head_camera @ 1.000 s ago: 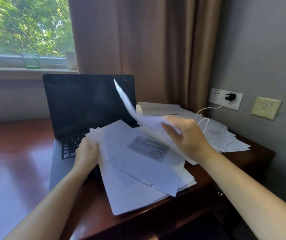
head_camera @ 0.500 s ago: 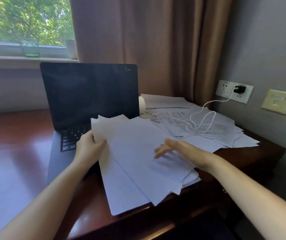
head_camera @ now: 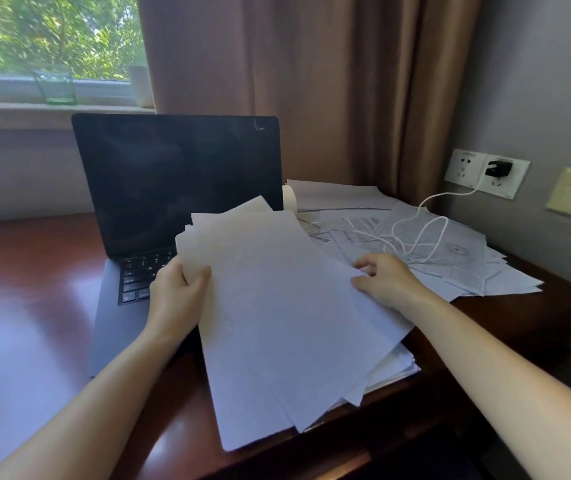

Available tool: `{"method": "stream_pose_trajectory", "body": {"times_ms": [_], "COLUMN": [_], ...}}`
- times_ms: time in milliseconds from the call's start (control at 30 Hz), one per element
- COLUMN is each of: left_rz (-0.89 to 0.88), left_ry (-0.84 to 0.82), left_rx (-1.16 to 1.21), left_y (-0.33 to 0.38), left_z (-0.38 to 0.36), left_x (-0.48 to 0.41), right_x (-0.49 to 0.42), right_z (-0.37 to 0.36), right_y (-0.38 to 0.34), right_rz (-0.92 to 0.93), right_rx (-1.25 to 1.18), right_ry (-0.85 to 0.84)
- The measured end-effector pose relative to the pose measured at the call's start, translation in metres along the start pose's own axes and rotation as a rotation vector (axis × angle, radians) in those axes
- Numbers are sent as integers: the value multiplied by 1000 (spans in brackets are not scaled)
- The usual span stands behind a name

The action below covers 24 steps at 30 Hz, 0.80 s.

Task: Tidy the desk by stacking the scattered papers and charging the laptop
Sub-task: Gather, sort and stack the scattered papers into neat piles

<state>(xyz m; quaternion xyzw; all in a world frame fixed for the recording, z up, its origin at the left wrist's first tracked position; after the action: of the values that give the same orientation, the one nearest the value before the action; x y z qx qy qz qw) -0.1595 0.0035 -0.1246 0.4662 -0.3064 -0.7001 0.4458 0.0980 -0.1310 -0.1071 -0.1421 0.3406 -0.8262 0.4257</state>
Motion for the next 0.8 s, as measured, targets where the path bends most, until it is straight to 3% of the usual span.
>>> {"method": "stream_pose_trajectory", "body": {"times_ms": [167,400,667,800], "left_rz": [62,160,93,89], "left_ry": [10,-23,-123,-151], "left_rx": [34,154,-46,-32], "left_y": [-2,11,5,5], "left_z": [0,-3,-8,-6], "left_x": [-2,1,0,2], "right_x": [-15,-32,-25,-16], "right_z": [17,2,-5,4], "right_y": [-5,-4,-11,-10], "right_rz": [135,40,80,184], "right_rx": [150,217,161,148], "right_ry": [31,-21,-107,6]}}
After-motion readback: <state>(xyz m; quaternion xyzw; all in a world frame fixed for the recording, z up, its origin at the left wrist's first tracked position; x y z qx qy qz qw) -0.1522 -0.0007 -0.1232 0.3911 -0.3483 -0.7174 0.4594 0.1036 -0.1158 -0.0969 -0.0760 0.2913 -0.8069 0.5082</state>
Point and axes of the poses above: each hand's wrist, its own x-axis away from the middle knuckle, its own z-axis out of the back of the hand, y = z × x, the point moved 1 cm from there along -x, towards the middle knuckle
